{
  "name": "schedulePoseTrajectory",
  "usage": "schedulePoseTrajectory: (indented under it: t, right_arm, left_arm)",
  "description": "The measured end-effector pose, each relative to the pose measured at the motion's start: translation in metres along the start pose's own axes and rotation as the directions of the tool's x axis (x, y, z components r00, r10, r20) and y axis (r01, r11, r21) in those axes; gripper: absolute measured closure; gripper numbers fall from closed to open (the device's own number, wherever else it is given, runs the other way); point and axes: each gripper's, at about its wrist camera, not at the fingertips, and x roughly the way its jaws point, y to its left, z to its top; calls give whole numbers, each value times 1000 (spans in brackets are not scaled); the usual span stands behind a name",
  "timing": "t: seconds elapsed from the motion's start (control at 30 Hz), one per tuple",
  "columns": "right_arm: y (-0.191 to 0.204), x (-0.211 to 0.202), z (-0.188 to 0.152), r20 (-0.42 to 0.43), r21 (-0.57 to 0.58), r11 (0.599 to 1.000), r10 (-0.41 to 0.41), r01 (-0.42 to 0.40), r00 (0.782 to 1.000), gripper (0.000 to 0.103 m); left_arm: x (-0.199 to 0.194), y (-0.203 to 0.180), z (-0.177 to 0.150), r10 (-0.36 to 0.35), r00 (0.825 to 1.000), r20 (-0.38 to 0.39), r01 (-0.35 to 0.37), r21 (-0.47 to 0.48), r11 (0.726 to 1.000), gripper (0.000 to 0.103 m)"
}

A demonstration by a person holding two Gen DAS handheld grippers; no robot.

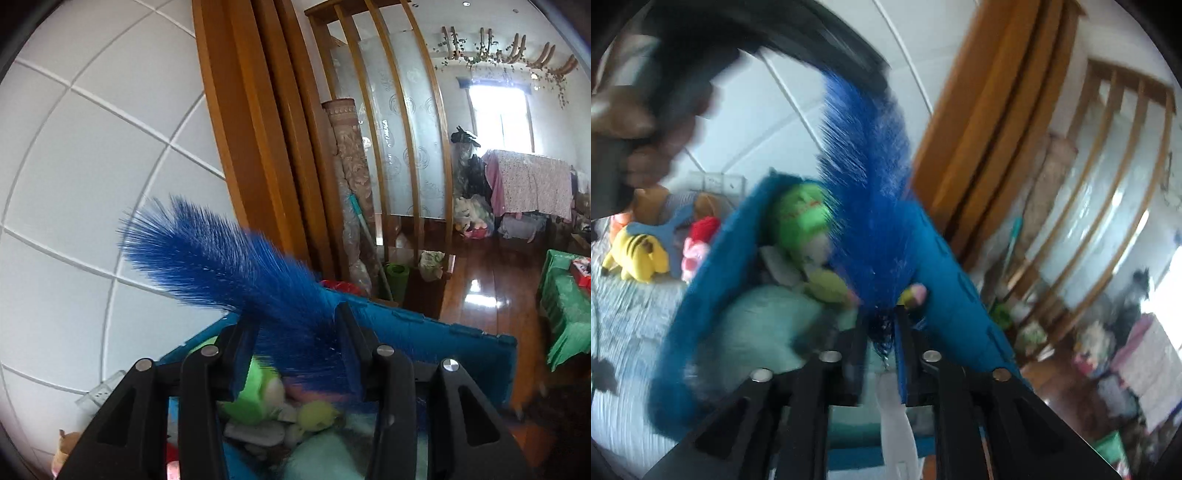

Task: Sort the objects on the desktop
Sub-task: 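Carry the feather duster with the right gripper over the blue crate, then release the feather duster into the crate with the right gripper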

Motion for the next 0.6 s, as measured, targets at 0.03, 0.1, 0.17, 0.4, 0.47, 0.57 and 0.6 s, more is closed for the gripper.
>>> schedulePoseTrajectory:
  t: [0.03,0.1,0.17,0.4,0.47,0.57,0.6]
  right_arm:
    - [-12,15,1,-36,17,1000,2,-2,999,60]
    - [-24,31,0,-62,19,1000,9,-7,998,37]
    - [-27,35,-1,-59,25,1000,15,-13,998,33]
    - [-10,3,0,51,53,996,70,-72,996,16]
    - [-1,-10,-1,78,58,993,94,-98,993,15]
    - [12,-32,-5,128,64,990,120,-129,984,14]
    - [16,-40,-7,140,64,988,128,-138,982,13]
  left_arm:
    - [3,-2,0,-4,1000,-5,4,-2,1000,61]
    - [3,-5,-4,12,1000,3,-12,11,1000,61]
    - [-1,-7,-11,22,1000,17,-23,24,999,61]
    - [-10,-15,-27,42,999,-8,-42,72,997,61]
    - [-13,-17,-30,52,999,-10,-51,87,995,61]
    - [-33,-16,-33,40,999,28,-42,72,997,61]
    - [-38,-17,-36,43,998,39,-45,71,996,61]
